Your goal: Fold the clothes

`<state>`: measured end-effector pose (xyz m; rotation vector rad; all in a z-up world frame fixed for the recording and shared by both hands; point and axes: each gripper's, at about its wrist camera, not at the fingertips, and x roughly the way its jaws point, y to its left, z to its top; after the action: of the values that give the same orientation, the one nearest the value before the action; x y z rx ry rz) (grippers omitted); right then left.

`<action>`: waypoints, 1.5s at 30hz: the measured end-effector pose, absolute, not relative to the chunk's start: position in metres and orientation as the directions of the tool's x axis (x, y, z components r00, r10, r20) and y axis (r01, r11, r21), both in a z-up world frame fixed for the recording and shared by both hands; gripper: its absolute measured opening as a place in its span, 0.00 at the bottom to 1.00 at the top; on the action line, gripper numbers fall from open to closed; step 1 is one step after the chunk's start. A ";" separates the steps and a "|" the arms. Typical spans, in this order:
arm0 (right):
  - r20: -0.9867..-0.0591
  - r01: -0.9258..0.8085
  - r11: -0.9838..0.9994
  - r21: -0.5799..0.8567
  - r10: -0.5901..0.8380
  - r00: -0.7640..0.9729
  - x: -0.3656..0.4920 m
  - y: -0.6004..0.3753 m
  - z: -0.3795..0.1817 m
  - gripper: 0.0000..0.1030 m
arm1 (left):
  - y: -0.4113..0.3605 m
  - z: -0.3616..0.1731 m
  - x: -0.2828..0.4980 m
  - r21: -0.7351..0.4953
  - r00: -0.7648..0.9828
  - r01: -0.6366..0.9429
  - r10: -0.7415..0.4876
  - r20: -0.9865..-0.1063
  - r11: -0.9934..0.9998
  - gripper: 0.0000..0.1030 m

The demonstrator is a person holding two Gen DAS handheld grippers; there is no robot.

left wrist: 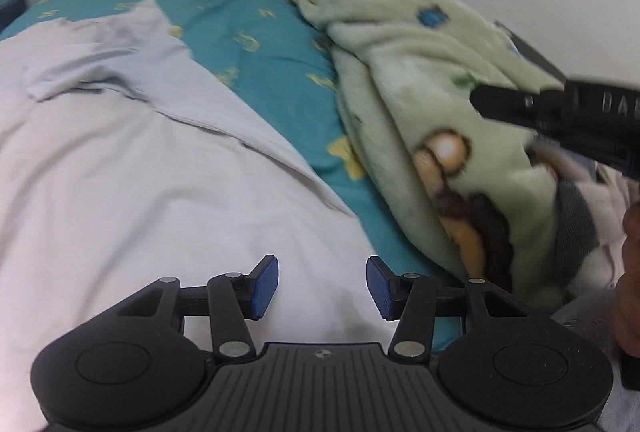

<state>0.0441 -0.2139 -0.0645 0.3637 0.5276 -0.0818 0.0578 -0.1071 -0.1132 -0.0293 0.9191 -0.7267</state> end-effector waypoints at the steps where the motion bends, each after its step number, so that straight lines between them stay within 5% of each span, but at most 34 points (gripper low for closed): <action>1: -0.504 0.191 0.917 0.349 0.012 0.864 0.043 -0.221 -0.066 0.14 | -0.119 -0.116 0.059 -0.320 0.369 0.578 -0.590 -0.718 0.751 0.50; 4: -0.497 0.223 0.882 0.416 0.015 0.868 0.042 -0.236 -0.072 0.38 | -0.155 -0.125 0.066 -0.312 0.315 0.622 -0.595 -0.740 0.718 0.51; 6: -0.479 0.203 0.878 0.433 0.033 0.877 0.043 -0.236 -0.077 0.46 | -0.174 -0.133 0.070 -0.297 0.290 0.638 -0.579 -0.762 0.711 0.51; 14: -0.508 0.185 0.901 0.392 0.044 0.860 0.062 -0.228 -0.093 0.46 | -0.210 -0.167 0.075 -0.236 0.231 0.683 -0.511 -0.828 0.691 0.48; 15: -0.511 0.186 0.903 0.388 0.043 0.858 0.064 -0.227 -0.095 0.46 | -0.209 -0.168 0.076 -0.236 0.233 0.680 -0.510 -0.828 0.694 0.45; 17: -0.519 0.187 0.909 0.373 0.037 0.854 0.068 -0.225 -0.097 0.46 | -0.208 -0.171 0.079 -0.225 0.242 0.661 -0.486 -0.840 0.716 0.01; 30: -0.429 0.075 0.912 0.404 0.117 0.896 0.061 -0.214 -0.086 0.46 | -0.056 -0.086 0.077 -0.429 0.264 0.504 -0.606 -0.750 0.750 0.00; 40: -0.600 -0.095 0.976 0.195 0.195 0.776 0.079 -0.142 -0.099 0.45 | 0.054 -0.118 0.083 -0.420 0.244 0.136 -0.441 -0.864 0.897 0.00; 45: -0.684 -0.218 0.966 0.140 0.253 0.684 0.086 -0.100 -0.108 0.44 | 0.067 -0.130 0.092 -0.438 0.228 0.095 -0.448 -0.864 0.894 0.03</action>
<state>0.0858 -0.0998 -0.1081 0.0484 0.7734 0.2637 0.0924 0.0667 -0.1300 -0.3211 1.2923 -0.3831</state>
